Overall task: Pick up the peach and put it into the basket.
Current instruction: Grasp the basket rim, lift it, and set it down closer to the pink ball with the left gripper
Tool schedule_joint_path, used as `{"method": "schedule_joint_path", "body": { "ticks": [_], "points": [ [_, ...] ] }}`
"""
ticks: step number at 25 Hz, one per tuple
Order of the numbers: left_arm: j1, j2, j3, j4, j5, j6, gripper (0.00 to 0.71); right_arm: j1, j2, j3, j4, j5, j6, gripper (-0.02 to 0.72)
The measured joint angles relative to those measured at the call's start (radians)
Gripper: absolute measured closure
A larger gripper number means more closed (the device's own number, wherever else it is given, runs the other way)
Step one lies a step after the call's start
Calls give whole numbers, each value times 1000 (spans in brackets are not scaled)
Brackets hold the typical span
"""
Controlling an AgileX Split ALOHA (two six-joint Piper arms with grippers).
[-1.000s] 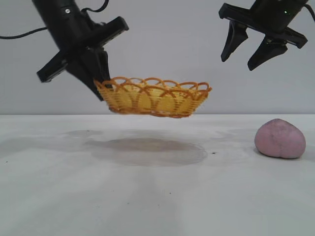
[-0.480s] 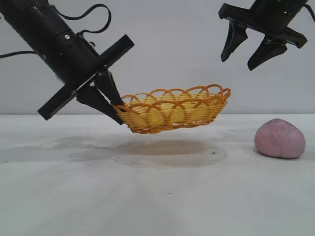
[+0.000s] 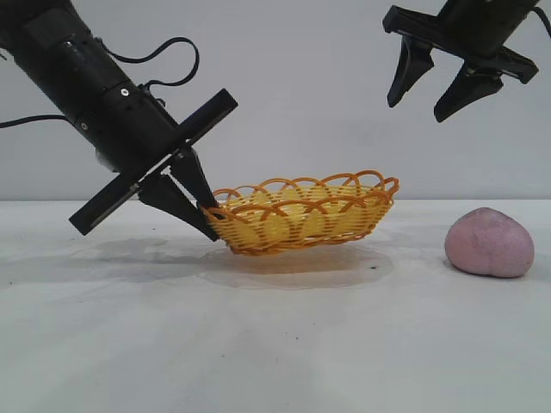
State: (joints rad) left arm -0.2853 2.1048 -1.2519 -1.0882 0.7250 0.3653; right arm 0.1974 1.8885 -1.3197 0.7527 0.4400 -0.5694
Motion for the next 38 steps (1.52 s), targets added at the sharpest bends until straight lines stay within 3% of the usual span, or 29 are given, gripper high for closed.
{"method": "schedule_joint_path", "body": {
  "ticks": [2, 7, 13, 14, 19, 26, 27, 32, 38],
  "points": [
    [0, 0, 0, 0, 0, 0, 641, 0, 0, 0, 0, 0, -2, 246],
    [0, 0, 0, -2, 0, 0, 448, 0, 0, 0, 0, 0, -2, 246],
    [0, 0, 0, -20, 24, 0, 452, 0, 0, 0, 0, 6, -2, 246],
    [0, 0, 0, -20, 29, 0, 413, 0, 0, 0, 0, 6, -2, 246],
    [0, 0, 0, 23, 78, 0, 427, 0, 0, 0, 0, 7, -8, 246],
    [0, -2, -19, 180, 135, -4, 427, 0, 0, 0, 0, 9, -14, 246],
    [0, -9, -30, 210, 140, -9, 358, 0, 0, 0, 0, 9, -14, 246],
    [0, -55, -126, 427, 187, -48, 141, 0, 0, 0, 0, 9, -14, 246],
    [0, -70, -303, 622, 338, -78, 131, 0, 0, 0, 0, 12, -15, 246]
  ]
}}
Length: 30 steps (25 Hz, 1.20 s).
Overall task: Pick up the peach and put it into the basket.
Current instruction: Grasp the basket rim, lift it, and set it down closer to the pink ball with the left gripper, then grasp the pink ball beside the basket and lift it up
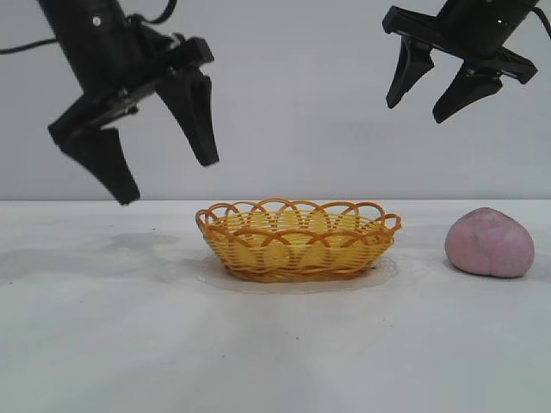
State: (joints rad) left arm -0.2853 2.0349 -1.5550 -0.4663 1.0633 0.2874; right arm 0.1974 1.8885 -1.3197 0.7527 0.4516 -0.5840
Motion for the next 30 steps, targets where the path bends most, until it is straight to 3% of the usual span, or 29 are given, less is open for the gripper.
{"method": "schedule_joint_path", "body": {
  "ticks": [2, 5, 9, 11, 15, 19, 23, 30],
  "points": [
    [0, 0, -64, 77, 44, -23, 172, 0, 0, 0, 0, 0, 0, 246],
    [0, 0, -146, 266, 104, -90, 176, 0, 0, 0, 0, 2, 0, 246],
    [0, 0, -173, 555, 147, -175, 176, 0, 0, 0, 0, 2, 0, 246],
    [5, 0, -173, 633, 157, -205, 176, 0, 0, 0, 0, 3, 0, 246],
    [50, 0, -173, 606, 158, -223, 176, 0, 0, 0, 0, 3, -14, 246],
    [134, 0, -173, 499, 158, -201, 176, 0, 0, 0, 0, 3, -22, 246],
    [210, -7, -154, 480, 158, -196, 176, 0, 0, 0, 0, 3, -23, 246],
    [272, -128, 64, 480, 158, -196, 176, 0, 0, 0, 0, 6, -26, 246]
  ]
}}
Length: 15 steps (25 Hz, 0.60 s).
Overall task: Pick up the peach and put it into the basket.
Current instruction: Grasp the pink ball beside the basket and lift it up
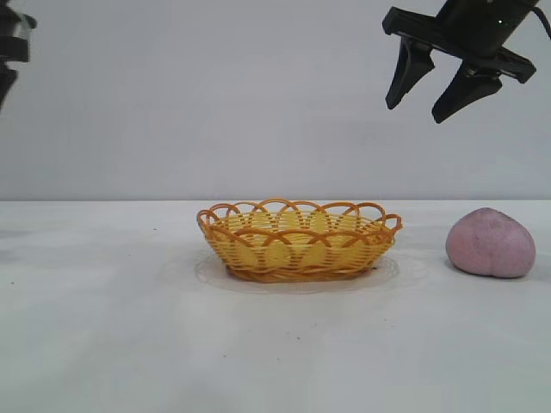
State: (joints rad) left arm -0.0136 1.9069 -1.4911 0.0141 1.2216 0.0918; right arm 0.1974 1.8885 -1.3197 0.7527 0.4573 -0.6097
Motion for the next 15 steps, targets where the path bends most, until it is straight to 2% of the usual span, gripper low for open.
{"method": "schedule_joint_path", "body": {
  "ticks": [3, 9, 15],
  "points": [
    [2, -106, 147, -9, -18, -4, 176, 0, 0, 0, 0, 0, 0, 246],
    [2, -397, 442, -23, -124, -11, 176, 0, 0, 0, 0, 0, 0, 246],
    [2, -701, 662, -37, -132, -11, 176, 0, 0, 0, 0, 0, -1, 246]
  ]
}}
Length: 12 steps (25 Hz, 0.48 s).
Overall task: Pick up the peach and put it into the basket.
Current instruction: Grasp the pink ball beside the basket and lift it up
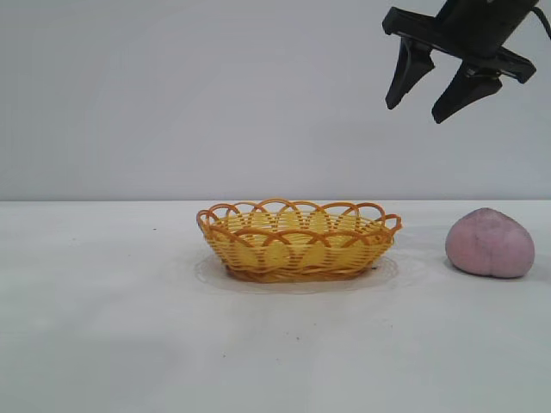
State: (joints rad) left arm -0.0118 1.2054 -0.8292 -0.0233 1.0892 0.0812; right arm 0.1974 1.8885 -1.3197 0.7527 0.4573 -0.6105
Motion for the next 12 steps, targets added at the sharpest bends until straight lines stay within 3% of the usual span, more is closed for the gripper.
{"method": "schedule_joint_path", "body": {
  "ticks": [12],
  "points": [
    [0, -609, 206, -46, 82, 0, 176, 0, 0, 0, 0, 4, -10, 246]
  ]
}}
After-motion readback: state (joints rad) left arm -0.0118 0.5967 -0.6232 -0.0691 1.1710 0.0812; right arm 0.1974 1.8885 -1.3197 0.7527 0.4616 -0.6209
